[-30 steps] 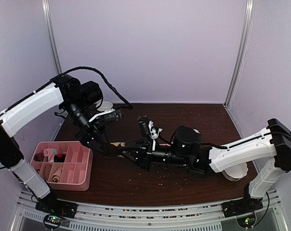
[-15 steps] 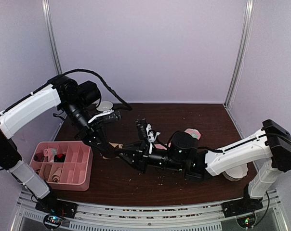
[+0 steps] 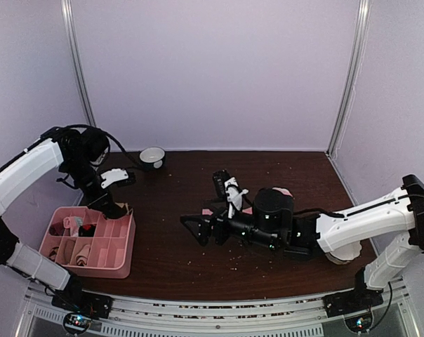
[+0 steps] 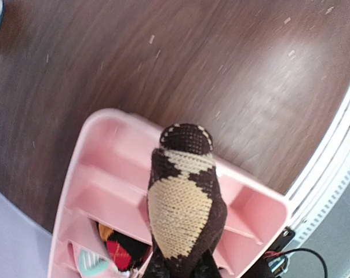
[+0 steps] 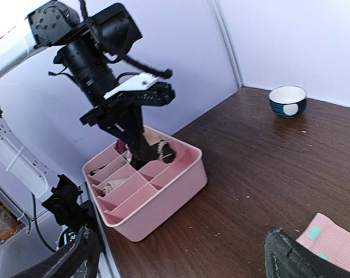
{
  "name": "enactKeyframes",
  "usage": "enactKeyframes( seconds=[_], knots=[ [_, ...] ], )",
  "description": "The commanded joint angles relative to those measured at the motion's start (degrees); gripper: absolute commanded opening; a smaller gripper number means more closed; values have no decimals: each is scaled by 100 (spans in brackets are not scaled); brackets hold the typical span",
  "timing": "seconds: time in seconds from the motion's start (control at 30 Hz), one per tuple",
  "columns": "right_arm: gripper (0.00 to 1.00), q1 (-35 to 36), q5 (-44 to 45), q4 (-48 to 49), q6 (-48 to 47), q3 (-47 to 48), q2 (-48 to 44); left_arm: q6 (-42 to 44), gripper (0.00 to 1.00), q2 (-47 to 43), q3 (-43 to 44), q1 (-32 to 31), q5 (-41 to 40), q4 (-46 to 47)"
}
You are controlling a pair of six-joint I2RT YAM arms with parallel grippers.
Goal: Roll the socks
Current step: Place the sock in the storage box.
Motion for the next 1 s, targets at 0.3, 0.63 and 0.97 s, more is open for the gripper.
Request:
enactKeyframes(
  seconds=[0.3,0.63,0.97],
  knots=[
    [100,-89,1079,-1087,32,-226,-589,-753,0,-322,-964,485,-1658,319],
    [100,-86,949,-989,205,-336,-598,-1084,0,-79,-1261,647,-1929,571],
    [100,-83,873,-837,286,-570,-764,-1071,0,656,-1221,648,-2131,903]
  ],
)
